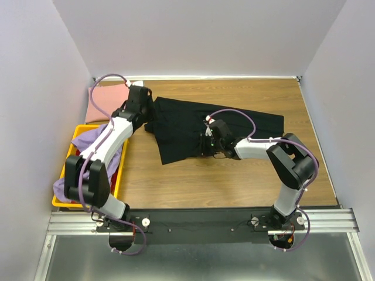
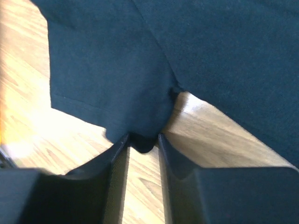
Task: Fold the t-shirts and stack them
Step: Fold the tshirt
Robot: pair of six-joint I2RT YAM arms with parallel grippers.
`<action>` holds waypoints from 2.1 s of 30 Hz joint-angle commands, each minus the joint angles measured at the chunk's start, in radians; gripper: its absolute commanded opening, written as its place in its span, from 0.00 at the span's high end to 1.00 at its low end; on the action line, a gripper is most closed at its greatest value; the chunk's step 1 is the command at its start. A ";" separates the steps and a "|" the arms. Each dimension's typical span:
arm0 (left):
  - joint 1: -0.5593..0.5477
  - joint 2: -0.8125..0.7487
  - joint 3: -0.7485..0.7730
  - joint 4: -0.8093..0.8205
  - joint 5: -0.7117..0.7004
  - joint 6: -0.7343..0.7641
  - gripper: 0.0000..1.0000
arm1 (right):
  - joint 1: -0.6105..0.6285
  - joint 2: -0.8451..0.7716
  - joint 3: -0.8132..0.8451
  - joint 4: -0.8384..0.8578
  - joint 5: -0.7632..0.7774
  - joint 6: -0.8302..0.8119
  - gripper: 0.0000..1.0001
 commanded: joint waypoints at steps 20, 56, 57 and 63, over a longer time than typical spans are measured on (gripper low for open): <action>-0.068 -0.279 -0.359 0.035 0.063 -0.058 0.50 | -0.123 0.094 0.393 -0.158 0.167 -0.011 0.96; -0.040 -0.389 -0.397 0.167 -0.080 0.021 0.42 | -0.003 -0.077 -0.071 0.197 0.056 0.369 0.39; -0.038 -0.410 -0.403 0.169 -0.094 0.030 0.42 | 0.001 -0.072 -0.085 0.222 0.067 0.398 0.39; -0.038 -0.547 -0.431 0.193 -0.183 0.081 0.41 | 0.046 -0.038 -0.122 0.233 0.220 0.506 0.39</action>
